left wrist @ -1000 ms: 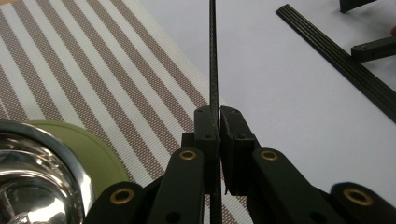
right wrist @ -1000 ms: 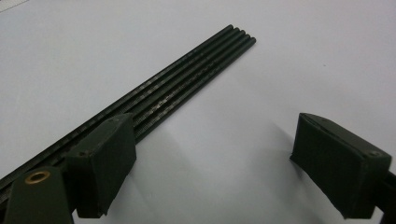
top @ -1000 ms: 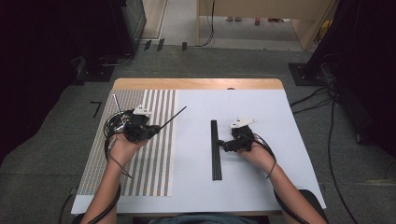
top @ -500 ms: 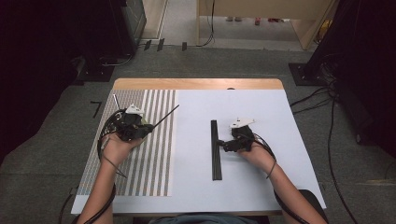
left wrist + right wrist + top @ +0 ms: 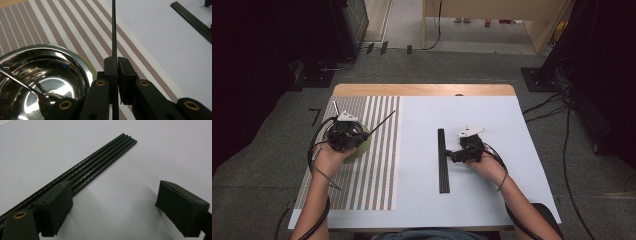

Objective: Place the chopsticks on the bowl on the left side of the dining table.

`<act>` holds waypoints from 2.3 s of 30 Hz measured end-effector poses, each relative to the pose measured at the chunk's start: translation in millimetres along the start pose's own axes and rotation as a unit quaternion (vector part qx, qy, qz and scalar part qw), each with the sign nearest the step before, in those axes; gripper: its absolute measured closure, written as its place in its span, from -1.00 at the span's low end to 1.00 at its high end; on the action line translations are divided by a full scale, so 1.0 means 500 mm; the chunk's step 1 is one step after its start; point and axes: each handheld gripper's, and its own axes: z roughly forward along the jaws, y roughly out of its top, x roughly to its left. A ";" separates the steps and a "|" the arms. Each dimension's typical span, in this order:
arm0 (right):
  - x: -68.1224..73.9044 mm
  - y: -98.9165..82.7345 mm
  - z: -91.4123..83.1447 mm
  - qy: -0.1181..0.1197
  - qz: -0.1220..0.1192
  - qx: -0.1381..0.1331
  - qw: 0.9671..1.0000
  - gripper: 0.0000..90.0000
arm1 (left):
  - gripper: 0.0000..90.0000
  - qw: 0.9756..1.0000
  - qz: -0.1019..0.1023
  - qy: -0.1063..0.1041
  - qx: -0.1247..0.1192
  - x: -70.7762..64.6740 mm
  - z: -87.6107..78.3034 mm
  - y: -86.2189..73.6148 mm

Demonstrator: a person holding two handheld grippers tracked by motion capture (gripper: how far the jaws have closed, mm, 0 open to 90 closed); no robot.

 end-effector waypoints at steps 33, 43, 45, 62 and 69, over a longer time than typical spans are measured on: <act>0.000 0.000 0.000 0.000 0.000 0.001 1.000 -0.70 | 0.94 0.999 -0.027 0.047 -0.003 0.081 -0.034 -0.039; 0.000 0.000 0.000 0.000 0.000 0.001 1.000 -0.70 | 0.94 0.998 -0.036 0.053 0.001 0.108 -0.030 -0.056; 0.000 0.000 0.000 0.000 0.000 0.001 1.000 -0.70 | 0.94 0.998 -0.041 0.054 0.001 0.114 -0.031 -0.059; 0.000 0.000 0.000 0.000 0.000 0.001 1.000 -0.70 | 0.92 0.996 -0.051 0.073 -0.004 0.153 -0.026 -0.073; 0.000 0.000 0.000 0.000 0.000 0.001 1.000 -0.70 | 0.91 0.995 -0.061 0.077 -0.009 0.165 -0.026 -0.076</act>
